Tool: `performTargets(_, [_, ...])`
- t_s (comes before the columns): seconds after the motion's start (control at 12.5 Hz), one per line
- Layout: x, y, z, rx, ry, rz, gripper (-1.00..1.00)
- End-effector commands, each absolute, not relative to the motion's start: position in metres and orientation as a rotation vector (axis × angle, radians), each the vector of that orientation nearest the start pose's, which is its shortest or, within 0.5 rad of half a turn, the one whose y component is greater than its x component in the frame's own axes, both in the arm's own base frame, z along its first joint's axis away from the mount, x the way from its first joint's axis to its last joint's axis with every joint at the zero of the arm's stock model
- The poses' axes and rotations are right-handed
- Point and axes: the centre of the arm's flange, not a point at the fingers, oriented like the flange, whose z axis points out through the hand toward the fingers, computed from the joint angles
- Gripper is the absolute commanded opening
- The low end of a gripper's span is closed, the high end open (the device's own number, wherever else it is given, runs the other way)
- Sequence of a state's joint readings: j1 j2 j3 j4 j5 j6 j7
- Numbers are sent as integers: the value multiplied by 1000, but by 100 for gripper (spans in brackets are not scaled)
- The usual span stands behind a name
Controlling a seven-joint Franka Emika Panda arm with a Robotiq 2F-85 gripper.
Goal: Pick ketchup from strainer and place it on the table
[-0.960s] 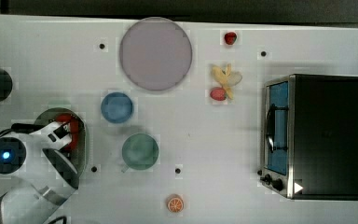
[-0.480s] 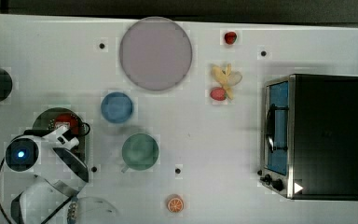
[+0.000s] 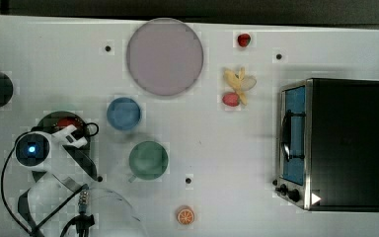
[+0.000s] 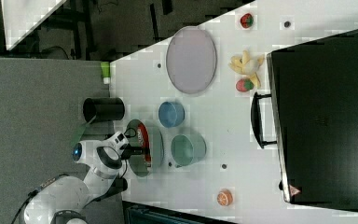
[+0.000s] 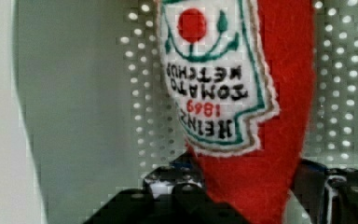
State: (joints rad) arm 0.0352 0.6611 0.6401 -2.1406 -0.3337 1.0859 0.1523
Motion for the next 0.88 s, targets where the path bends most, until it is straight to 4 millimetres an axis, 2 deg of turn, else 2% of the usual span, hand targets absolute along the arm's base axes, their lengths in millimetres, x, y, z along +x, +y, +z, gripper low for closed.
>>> performTargets(0.08, [432,386,189,-2962,91,105,13])
performTargets(0.24, [430,386,215,-3014,69,85,13])
performTargets(0.32, [431,385,234,-3033,78,68,13])
performTargets(0.64, [445,375,328,-3005,253,-36,13])
performTargets(0.88, [465,341,385,-3052,280,-89,13])
